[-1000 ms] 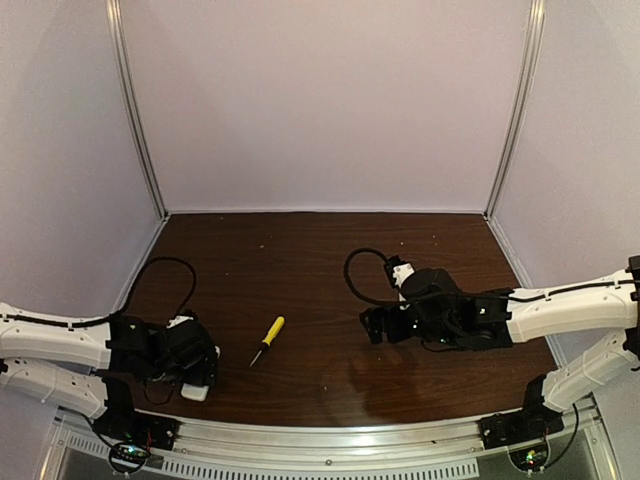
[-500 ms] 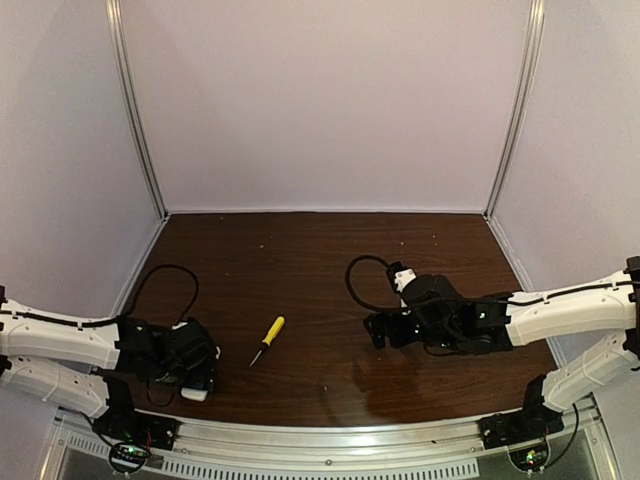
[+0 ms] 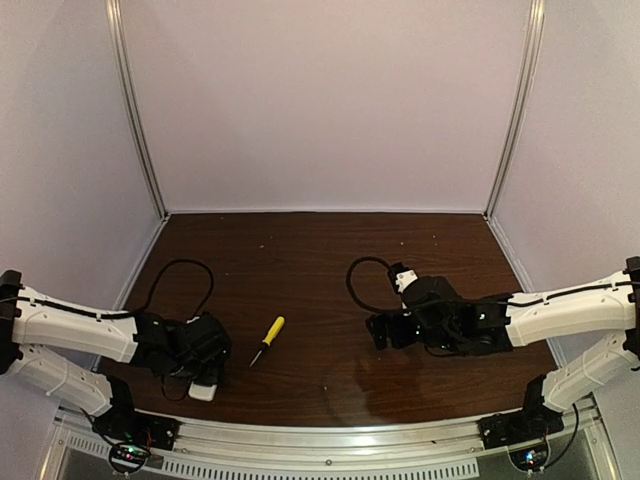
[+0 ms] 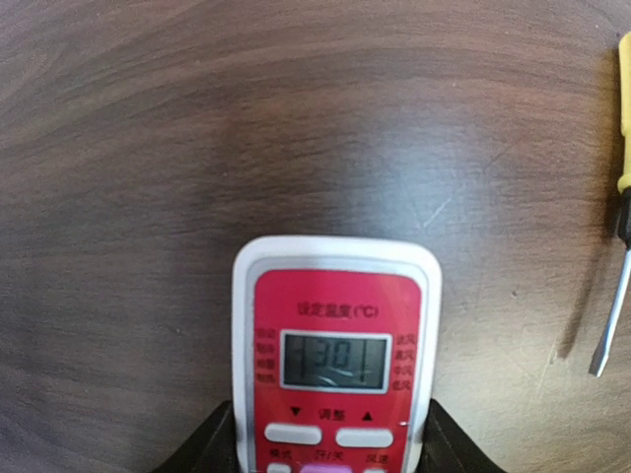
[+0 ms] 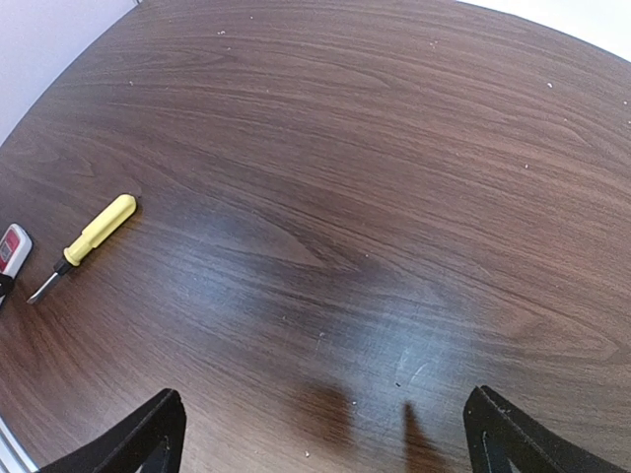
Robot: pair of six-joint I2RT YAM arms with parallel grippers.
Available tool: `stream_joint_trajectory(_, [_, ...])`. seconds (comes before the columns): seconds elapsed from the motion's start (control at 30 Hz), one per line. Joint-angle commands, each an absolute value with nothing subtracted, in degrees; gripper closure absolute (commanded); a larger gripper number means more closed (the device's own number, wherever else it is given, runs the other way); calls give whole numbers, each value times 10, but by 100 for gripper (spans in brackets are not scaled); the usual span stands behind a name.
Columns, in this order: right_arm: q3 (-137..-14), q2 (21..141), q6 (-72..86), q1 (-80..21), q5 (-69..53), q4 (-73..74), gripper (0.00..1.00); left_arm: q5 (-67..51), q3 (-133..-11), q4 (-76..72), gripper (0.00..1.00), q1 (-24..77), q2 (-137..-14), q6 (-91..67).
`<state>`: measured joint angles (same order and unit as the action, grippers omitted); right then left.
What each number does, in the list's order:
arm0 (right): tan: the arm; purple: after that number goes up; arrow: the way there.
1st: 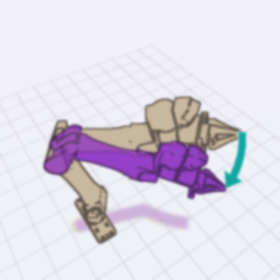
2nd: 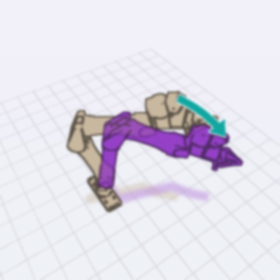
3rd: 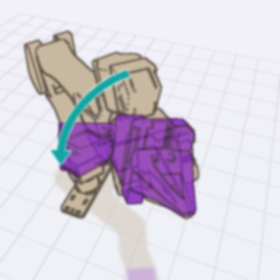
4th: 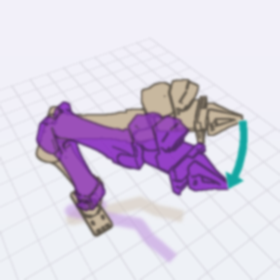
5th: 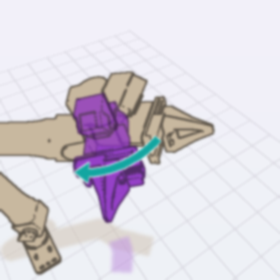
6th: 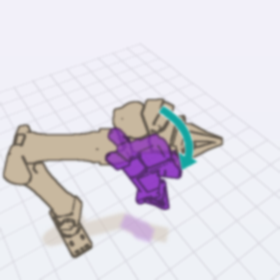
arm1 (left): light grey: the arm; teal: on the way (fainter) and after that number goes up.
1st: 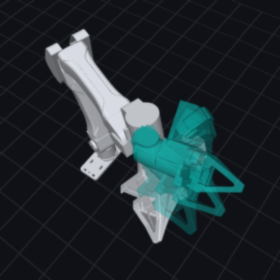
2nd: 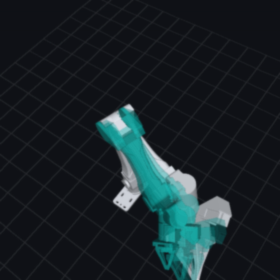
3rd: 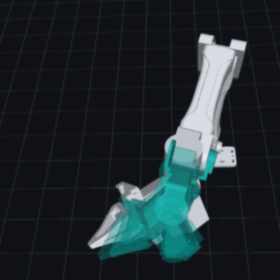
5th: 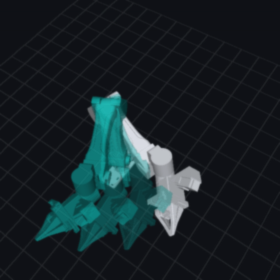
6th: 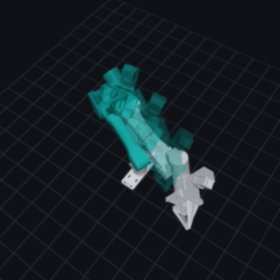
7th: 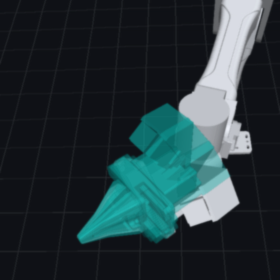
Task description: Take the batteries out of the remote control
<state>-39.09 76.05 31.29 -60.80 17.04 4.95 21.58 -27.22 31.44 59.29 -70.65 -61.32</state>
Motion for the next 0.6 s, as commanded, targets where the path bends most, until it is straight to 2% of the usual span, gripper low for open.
stream_joint_trajectory(0.0, [-381, 745, 309, -613, 189, 59, 0, 185, -266, 318, 50, 589, -718, -598])
stream_joint_trajectory(0.13, [-382, 745, 309, -613, 189, 60, 0, 182, -266, 316, 54, 590, -711, -593])
stream_joint_trajectory(0.5, [-381, 750, 310, -613, 184, 53, 0, 187, -249, 357, 30, 589, -657, -608])
stream_joint_trajectory(0.57, [-381, 752, 310, -613, 183, 52, 0, 186, -246, 357, 29, 589, -650, -608])
